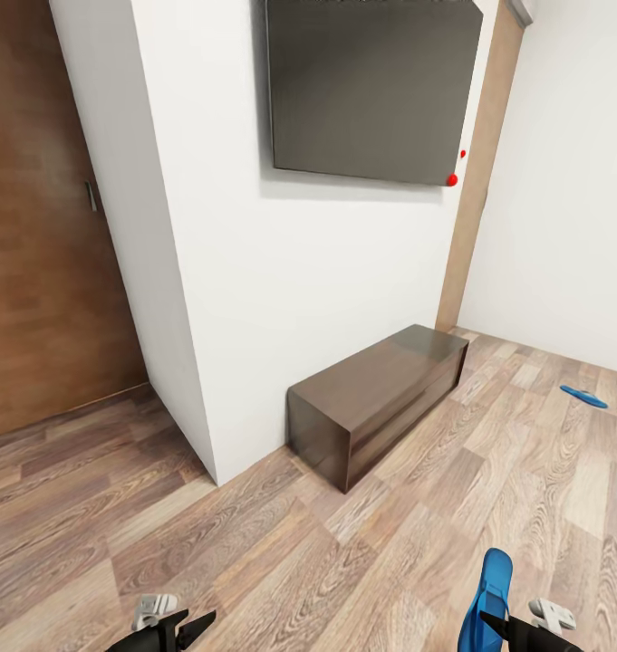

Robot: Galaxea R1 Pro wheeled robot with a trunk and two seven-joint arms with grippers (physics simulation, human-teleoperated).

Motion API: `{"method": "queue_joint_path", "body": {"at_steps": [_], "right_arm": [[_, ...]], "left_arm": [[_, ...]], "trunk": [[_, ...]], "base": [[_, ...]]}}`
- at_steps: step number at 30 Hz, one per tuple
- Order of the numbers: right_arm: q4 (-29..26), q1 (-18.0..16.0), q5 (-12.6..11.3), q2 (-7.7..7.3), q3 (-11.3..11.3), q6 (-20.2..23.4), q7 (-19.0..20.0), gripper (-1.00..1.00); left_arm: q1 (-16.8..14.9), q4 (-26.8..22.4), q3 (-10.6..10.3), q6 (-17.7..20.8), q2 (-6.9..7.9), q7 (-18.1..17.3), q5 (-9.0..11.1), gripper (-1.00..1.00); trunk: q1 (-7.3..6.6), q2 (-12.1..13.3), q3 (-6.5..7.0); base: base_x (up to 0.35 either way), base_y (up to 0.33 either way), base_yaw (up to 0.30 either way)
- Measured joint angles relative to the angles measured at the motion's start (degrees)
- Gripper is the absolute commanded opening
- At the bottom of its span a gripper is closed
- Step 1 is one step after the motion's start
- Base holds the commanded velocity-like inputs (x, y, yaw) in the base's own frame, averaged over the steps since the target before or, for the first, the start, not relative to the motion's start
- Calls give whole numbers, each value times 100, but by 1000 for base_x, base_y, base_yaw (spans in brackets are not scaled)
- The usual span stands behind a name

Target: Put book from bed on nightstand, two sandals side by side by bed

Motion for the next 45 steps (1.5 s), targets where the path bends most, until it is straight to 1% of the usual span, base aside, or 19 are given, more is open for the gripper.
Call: {"method": "queue_joint_path", "body": {"at_steps": [28, 33, 45], "right_arm": [[0, 0, 7, 0, 1, 0, -1, -100], [0, 2, 20, 0, 3, -1, -2, -100], [0, 2, 36, -1, 3, 0, -13, -100]], "left_arm": [[1, 0, -6, 0, -3, 0, 0, 100], [1, 1, -2, 0, -3, -6, -1, 100], [2, 1, -1, 0, -4, -3, -2, 100]], "trunk": [[-615, 1123, 503], [-616, 1125, 503], [-616, 1125, 503]], "base": [[0, 0, -1], [0, 0, -110], [0, 0, -189]]}}
